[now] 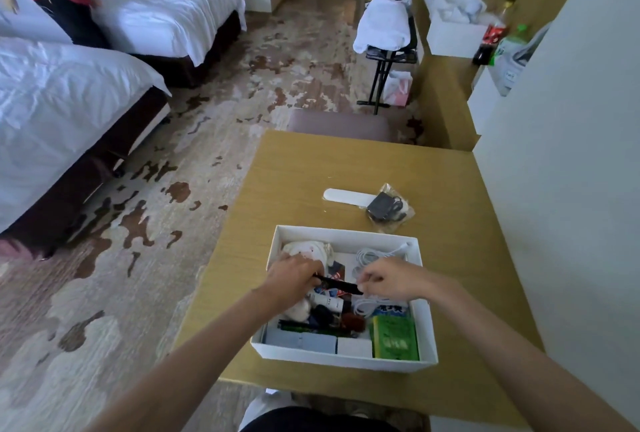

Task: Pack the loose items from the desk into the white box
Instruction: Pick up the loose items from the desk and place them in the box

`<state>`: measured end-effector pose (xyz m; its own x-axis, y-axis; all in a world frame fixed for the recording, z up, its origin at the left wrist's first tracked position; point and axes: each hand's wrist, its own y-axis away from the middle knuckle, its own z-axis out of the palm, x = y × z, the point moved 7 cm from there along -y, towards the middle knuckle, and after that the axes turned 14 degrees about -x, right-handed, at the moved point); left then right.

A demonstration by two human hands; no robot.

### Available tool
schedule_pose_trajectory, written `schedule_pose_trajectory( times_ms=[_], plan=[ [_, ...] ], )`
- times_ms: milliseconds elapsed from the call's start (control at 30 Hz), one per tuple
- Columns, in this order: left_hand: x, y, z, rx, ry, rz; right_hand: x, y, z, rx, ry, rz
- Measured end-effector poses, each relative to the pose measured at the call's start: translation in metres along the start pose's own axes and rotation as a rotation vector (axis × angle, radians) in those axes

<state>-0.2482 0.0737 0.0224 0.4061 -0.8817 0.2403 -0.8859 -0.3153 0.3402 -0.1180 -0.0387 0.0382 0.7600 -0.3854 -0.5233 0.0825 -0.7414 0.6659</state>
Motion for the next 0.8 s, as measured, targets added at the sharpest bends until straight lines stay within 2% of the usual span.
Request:
schedule_pose_trajectory(
  times_ms=[100, 200, 267, 367, 467, 633, 800],
  plan=[
    [0.002, -0.008, 0.011, -0.077, -0.174, 0.005, 0.004, 0.000, -0.010, 0.080, -0.123, -0.044],
    [0.001, -0.008, 0.009, -0.049, -0.246, 0.046, 0.007, 0.005, -0.027, 0.195, -0.175, -0.098],
    [0.000, -0.006, -0.003, 0.022, -0.178, 0.069, 0.010, 0.008, -0.039, 0.265, -0.204, -0.126],
    [-0.002, 0.001, -0.035, 0.231, -0.043, 0.125, 0.017, 0.012, -0.060, 0.379, -0.238, -0.139],
    [-0.017, -0.006, -0.061, 0.322, 0.120, 0.072, 0.028, 0.014, -0.084, 0.497, -0.310, -0.148],
    [-0.050, -0.053, -0.083, 0.277, 0.337, -0.041, 0.058, -0.011, -0.113, 0.609, -0.361, -0.024],
    [-0.071, -0.122, -0.076, 0.057, 0.426, -0.019, 0.108, -0.059, -0.139, 0.592, -0.337, 0.269]
  ],
)
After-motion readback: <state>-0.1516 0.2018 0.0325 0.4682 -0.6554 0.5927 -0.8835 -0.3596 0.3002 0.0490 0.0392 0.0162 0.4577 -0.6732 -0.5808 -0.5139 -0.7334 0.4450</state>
